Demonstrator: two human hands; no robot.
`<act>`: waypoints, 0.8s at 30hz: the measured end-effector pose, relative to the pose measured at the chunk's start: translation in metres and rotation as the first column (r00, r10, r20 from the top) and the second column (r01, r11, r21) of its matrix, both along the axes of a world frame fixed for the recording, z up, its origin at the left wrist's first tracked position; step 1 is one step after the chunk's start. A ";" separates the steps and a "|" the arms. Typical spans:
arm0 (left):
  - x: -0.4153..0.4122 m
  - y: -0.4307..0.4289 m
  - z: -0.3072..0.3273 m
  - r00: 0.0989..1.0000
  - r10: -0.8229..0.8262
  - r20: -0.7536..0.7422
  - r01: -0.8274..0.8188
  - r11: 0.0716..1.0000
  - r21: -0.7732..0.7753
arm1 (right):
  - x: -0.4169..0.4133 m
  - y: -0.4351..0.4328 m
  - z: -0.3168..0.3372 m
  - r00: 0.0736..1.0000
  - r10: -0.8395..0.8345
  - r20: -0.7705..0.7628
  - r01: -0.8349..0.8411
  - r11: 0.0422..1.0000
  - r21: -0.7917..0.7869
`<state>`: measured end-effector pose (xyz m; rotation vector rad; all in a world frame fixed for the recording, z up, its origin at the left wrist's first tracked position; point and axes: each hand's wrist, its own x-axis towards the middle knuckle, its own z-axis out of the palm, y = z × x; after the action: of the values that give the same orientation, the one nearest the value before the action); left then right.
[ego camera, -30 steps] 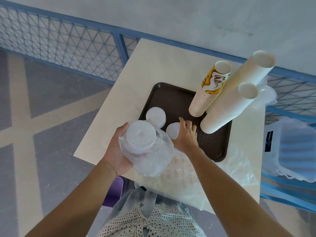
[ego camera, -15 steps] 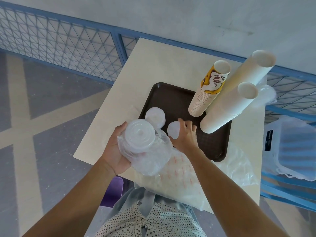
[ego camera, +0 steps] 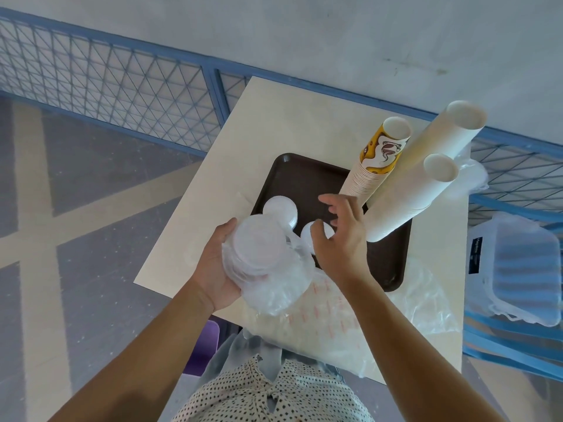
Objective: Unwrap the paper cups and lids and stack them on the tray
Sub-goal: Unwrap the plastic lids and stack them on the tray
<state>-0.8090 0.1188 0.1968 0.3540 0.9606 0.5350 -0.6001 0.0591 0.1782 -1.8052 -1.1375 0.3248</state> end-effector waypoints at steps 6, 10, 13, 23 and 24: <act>0.008 -0.005 0.010 0.995 -0.095 -0.024 0.095 0.995 0.032 | -0.023 -0.009 0.072 0.791 0.586 0.174 -0.547 0.806 -0.228; 0.011 -0.008 0.016 0.983 -0.184 0.010 0.182 0.978 0.100 | -0.023 -0.001 0.078 0.685 0.684 0.251 -0.550 0.711 -0.439; 0.012 -0.006 0.014 0.982 -0.189 -0.006 0.189 0.978 0.091 | -0.017 0.003 0.079 0.647 0.723 0.243 -0.533 0.657 -0.534; 0.020 -0.005 0.024 0.980 -0.199 -0.026 0.200 0.975 0.101 | -0.023 0.007 0.085 0.676 0.694 0.247 -0.507 0.682 -0.528; 0.021 -0.005 0.024 0.980 -0.191 -0.048 0.195 0.976 0.098 | -0.025 0.007 0.084 0.674 0.696 0.247 -0.511 0.682 -0.524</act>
<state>-0.7879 0.1135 0.2205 0.5451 0.9259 0.4015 -0.6249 0.0660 0.2626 -1.8359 -2.1617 0.6271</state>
